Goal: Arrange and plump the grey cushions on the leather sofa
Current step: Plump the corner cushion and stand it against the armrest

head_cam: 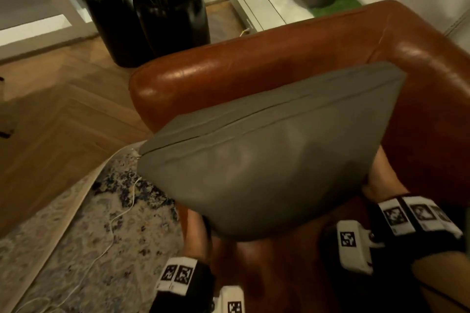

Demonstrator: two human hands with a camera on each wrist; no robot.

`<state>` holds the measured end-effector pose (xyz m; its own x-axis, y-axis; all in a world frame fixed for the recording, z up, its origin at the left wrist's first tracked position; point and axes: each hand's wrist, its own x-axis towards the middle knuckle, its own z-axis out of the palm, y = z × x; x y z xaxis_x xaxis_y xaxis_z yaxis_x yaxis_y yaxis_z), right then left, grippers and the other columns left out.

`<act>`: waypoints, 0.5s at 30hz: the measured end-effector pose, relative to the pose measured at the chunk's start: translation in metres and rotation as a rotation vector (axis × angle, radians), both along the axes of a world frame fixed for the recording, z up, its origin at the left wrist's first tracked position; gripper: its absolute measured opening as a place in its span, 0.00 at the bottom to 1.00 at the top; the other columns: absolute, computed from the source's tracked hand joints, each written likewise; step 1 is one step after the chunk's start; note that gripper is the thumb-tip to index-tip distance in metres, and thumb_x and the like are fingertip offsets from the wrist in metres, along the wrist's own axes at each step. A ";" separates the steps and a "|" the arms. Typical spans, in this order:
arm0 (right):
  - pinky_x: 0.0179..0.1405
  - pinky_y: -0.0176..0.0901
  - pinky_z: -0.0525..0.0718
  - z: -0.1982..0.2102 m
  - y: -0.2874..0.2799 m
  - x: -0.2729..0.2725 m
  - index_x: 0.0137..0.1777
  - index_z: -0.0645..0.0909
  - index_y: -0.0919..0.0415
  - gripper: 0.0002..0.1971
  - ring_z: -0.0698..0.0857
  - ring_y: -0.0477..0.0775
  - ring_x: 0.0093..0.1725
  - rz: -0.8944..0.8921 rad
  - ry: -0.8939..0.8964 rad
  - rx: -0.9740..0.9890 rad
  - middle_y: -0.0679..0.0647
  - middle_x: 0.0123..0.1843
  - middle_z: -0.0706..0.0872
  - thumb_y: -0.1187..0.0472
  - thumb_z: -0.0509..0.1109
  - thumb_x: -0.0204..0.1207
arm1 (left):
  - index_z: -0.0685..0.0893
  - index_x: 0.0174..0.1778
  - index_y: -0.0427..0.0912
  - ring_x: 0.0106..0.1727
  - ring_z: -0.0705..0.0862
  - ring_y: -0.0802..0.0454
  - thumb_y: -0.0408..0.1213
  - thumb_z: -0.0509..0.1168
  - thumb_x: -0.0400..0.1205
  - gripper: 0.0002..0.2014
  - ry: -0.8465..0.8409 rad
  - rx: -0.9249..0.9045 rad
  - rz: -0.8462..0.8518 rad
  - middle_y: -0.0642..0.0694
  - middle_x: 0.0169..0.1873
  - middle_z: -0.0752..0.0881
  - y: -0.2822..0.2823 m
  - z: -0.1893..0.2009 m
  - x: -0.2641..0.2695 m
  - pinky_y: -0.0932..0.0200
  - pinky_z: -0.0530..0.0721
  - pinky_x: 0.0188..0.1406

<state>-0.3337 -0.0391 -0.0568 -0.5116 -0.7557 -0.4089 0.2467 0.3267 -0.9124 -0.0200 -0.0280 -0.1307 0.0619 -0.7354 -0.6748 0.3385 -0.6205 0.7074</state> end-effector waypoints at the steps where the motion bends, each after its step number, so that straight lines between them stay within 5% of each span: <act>1: 0.51 0.45 0.84 -0.005 0.004 0.004 0.74 0.73 0.54 0.18 0.84 0.52 0.60 0.015 0.021 0.038 0.51 0.65 0.85 0.52 0.56 0.88 | 0.68 0.82 0.48 0.75 0.77 0.45 0.72 0.64 0.73 0.45 -0.020 -0.025 -0.024 0.45 0.76 0.78 0.001 -0.007 0.001 0.40 0.73 0.76; 3: 0.63 0.53 0.81 -0.023 0.009 0.008 0.79 0.70 0.46 0.25 0.79 0.58 0.70 0.040 -0.004 0.169 0.52 0.73 0.80 0.40 0.59 0.84 | 0.65 0.84 0.43 0.80 0.68 0.31 0.80 0.64 0.64 0.58 -0.092 -0.026 -0.037 0.33 0.81 0.68 -0.007 -0.022 0.004 0.31 0.63 0.81; 4: 0.69 0.57 0.78 -0.027 0.010 0.009 0.79 0.69 0.41 0.30 0.77 0.59 0.73 0.056 -0.034 0.210 0.50 0.75 0.78 0.32 0.61 0.79 | 0.65 0.83 0.36 0.79 0.64 0.27 0.74 0.64 0.72 0.53 -0.071 -0.017 -0.015 0.28 0.80 0.65 -0.011 -0.004 -0.001 0.31 0.58 0.81; 5: 0.69 0.55 0.80 -0.029 0.008 0.005 0.77 0.72 0.40 0.33 0.80 0.55 0.71 0.038 -0.078 0.208 0.47 0.72 0.82 0.27 0.62 0.75 | 0.71 0.78 0.31 0.75 0.71 0.31 0.62 0.60 0.82 0.39 -0.047 -0.028 0.048 0.28 0.76 0.72 -0.014 0.010 0.003 0.38 0.64 0.79; 6: 0.61 0.47 0.85 -0.023 0.003 0.000 0.72 0.77 0.44 0.31 0.87 0.48 0.61 0.002 -0.113 0.191 0.45 0.61 0.89 0.28 0.60 0.76 | 0.81 0.68 0.31 0.63 0.85 0.42 0.51 0.55 0.88 0.27 0.010 -0.033 0.043 0.34 0.64 0.86 -0.019 0.024 0.007 0.52 0.80 0.69; 7: 0.47 0.39 0.88 -0.012 -0.004 -0.008 0.63 0.82 0.48 0.27 0.91 0.43 0.45 -0.031 -0.158 0.173 0.44 0.46 0.93 0.30 0.56 0.79 | 0.89 0.54 0.36 0.45 0.91 0.53 0.45 0.51 0.90 0.23 0.091 -0.076 0.041 0.44 0.45 0.94 -0.022 0.048 0.005 0.66 0.88 0.46; 8: 0.38 0.36 0.85 0.005 -0.011 -0.013 0.55 0.83 0.50 0.27 0.89 0.42 0.33 -0.066 -0.166 0.164 0.43 0.33 0.91 0.31 0.53 0.81 | 0.90 0.46 0.44 0.33 0.89 0.58 0.44 0.48 0.91 0.24 0.092 -0.121 0.097 0.52 0.32 0.93 -0.024 0.083 0.001 0.70 0.85 0.28; 9: 0.36 0.37 0.82 0.018 -0.022 -0.023 0.50 0.83 0.50 0.29 0.88 0.41 0.28 -0.100 -0.163 0.151 0.43 0.28 0.89 0.29 0.50 0.80 | 0.89 0.46 0.48 0.31 0.87 0.59 0.46 0.47 0.91 0.23 0.079 -0.148 0.136 0.56 0.29 0.91 -0.028 0.094 0.004 0.71 0.81 0.23; 11: 0.39 0.38 0.81 0.043 -0.041 -0.031 0.51 0.84 0.51 0.33 0.87 0.40 0.29 -0.108 -0.113 0.092 0.43 0.31 0.89 0.24 0.52 0.75 | 0.85 0.59 0.49 0.43 0.87 0.58 0.58 0.47 0.89 0.24 0.072 -0.150 0.234 0.56 0.40 0.92 -0.044 0.089 0.013 0.65 0.84 0.34; 13: 0.47 0.42 0.84 0.056 -0.058 -0.032 0.60 0.83 0.55 0.33 0.90 0.44 0.41 -0.103 -0.059 0.096 0.48 0.48 0.91 0.27 0.65 0.71 | 0.81 0.69 0.49 0.58 0.85 0.50 0.69 0.48 0.83 0.33 0.051 -0.142 0.254 0.50 0.57 0.87 -0.057 0.089 0.013 0.55 0.83 0.49; 15: 0.48 0.43 0.83 0.067 -0.063 -0.026 0.68 0.79 0.60 0.28 0.87 0.50 0.49 -0.129 0.042 0.117 0.53 0.55 0.87 0.40 0.72 0.76 | 0.82 0.65 0.44 0.61 0.85 0.46 0.63 0.58 0.83 0.27 -0.051 -0.168 0.227 0.44 0.63 0.86 -0.063 0.095 0.014 0.48 0.85 0.60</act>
